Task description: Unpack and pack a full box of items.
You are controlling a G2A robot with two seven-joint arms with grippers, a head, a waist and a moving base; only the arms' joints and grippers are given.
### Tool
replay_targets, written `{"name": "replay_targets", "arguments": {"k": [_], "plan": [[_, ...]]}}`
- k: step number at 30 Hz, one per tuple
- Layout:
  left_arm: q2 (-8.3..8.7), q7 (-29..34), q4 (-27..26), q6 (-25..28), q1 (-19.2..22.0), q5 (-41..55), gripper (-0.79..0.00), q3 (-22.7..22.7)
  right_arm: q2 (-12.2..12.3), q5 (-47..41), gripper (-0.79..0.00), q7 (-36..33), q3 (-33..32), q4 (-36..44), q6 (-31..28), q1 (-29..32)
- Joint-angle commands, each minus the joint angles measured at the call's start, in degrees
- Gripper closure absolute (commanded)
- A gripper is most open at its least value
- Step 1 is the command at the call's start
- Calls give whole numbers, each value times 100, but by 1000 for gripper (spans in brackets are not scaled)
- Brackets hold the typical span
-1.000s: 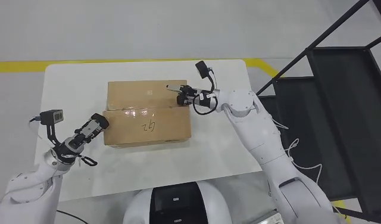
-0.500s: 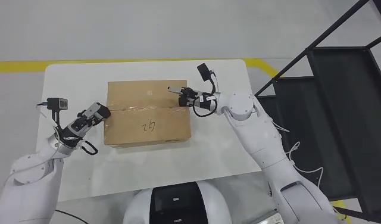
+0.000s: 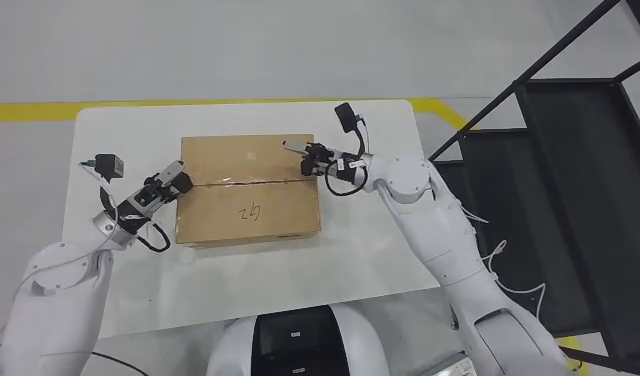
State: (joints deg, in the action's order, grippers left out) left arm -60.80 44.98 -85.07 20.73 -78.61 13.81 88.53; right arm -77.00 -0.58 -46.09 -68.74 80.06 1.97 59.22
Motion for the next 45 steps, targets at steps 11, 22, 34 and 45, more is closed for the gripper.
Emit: {"name": "replay_targets", "arguments": {"k": [11, 22, 34, 45], "plan": [[10, 18, -25, -37, -14, -43, -785, -9, 104, -78, -785, 223, -320, 744, 125, 306], [10, 18, -25, -37, -14, -43, -785, -9, 108, -80, -785, 269, -335, 780, 131, 326], [10, 18, -25, -37, -14, -43, -785, -9, 131, -135, -785, 290, -422, 711, 223, 407], [10, 18, -25, -37, -14, -43, -785, -9, 351, -1150, -785, -966, -1297, 553, 968, 972]]}}
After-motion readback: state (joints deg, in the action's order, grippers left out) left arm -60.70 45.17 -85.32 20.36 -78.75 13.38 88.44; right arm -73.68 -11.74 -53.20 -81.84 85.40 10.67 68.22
